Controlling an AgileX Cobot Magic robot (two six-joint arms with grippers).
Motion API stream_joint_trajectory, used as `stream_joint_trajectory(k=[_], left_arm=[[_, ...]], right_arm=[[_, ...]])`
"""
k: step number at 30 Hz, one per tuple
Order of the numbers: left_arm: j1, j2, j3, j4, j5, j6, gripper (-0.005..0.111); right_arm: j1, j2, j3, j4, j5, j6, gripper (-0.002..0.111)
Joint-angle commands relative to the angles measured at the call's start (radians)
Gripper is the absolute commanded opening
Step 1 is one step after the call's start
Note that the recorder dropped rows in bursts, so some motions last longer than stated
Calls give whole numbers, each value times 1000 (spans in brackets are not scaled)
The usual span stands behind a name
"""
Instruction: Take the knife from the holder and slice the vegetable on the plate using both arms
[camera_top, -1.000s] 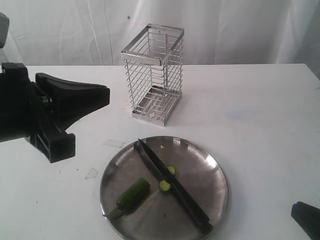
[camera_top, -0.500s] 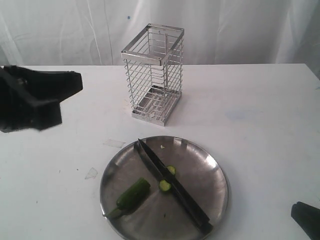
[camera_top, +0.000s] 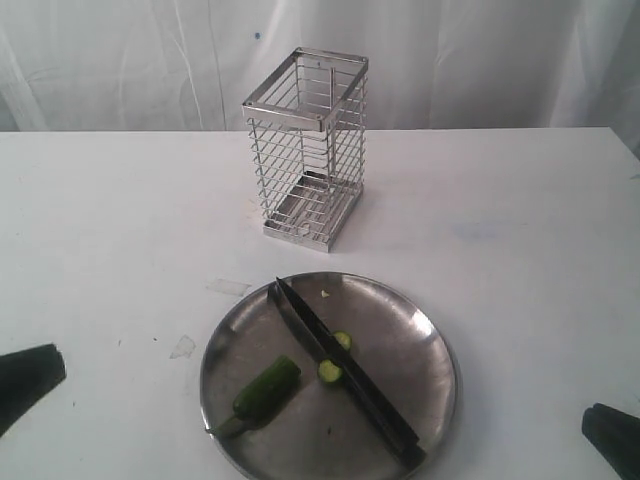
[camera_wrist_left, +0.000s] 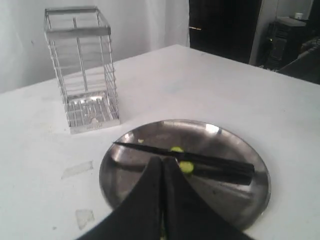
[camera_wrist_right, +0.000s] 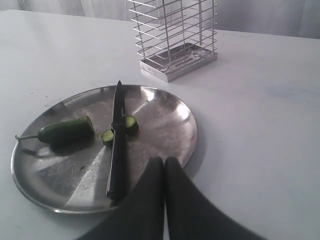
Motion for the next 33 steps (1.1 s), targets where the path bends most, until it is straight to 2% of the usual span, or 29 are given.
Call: stream_joint_trajectory(k=[1, 7, 16, 33], left_arm=[[36, -133, 94, -47, 97, 8, 0], [121, -322, 96, -98, 307, 8, 0], [217, -340, 96, -94, 323, 8, 0], [221, -340, 96, -94, 323, 8, 0]], right_arm=[[-6, -5, 5, 6, 0, 6, 0], [-6, -5, 5, 6, 0, 6, 0], [-6, -5, 5, 6, 0, 6, 0], [-6, -5, 5, 6, 0, 6, 0]])
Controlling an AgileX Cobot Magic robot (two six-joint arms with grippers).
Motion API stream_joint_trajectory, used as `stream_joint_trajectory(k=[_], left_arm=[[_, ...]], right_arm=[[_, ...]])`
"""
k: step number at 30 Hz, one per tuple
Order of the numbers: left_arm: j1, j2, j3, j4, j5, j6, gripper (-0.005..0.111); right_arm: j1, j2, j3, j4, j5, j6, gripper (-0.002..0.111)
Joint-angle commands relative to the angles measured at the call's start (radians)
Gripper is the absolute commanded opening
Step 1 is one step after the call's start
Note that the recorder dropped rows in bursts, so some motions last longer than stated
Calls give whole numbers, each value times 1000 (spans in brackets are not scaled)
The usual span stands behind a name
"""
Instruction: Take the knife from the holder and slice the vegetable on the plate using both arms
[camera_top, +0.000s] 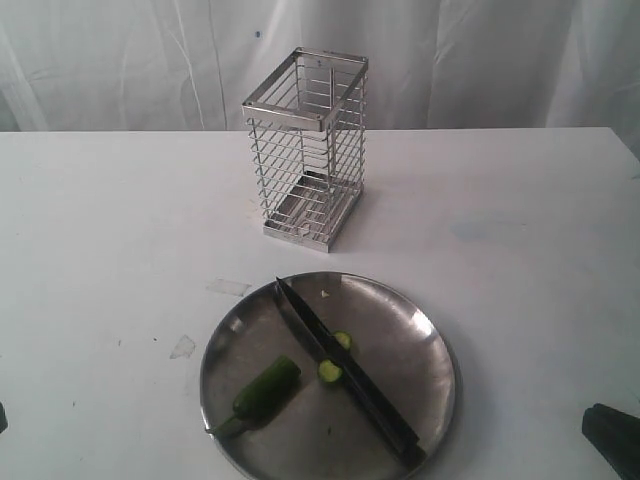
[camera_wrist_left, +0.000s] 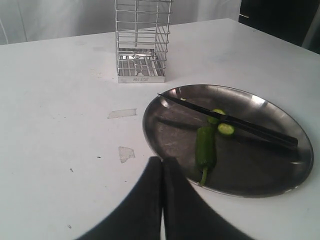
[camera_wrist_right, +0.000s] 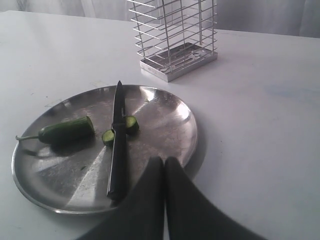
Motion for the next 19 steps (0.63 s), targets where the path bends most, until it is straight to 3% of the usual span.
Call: stream_joint_trajectory(k=[1, 7, 14, 19], left_arm=[[4, -4, 5, -10, 5, 2, 0], [4, -4, 5, -10, 5, 2, 0], [4, -4, 5, -10, 5, 2, 0], [4, -4, 5, -10, 5, 2, 0]], right_arm=[[-6, -5, 5, 6, 0, 0, 0], [-13, -5, 5, 6, 0, 0, 0], [-258, -5, 5, 6, 0, 0, 0], [-379, -5, 5, 6, 0, 0, 0]])
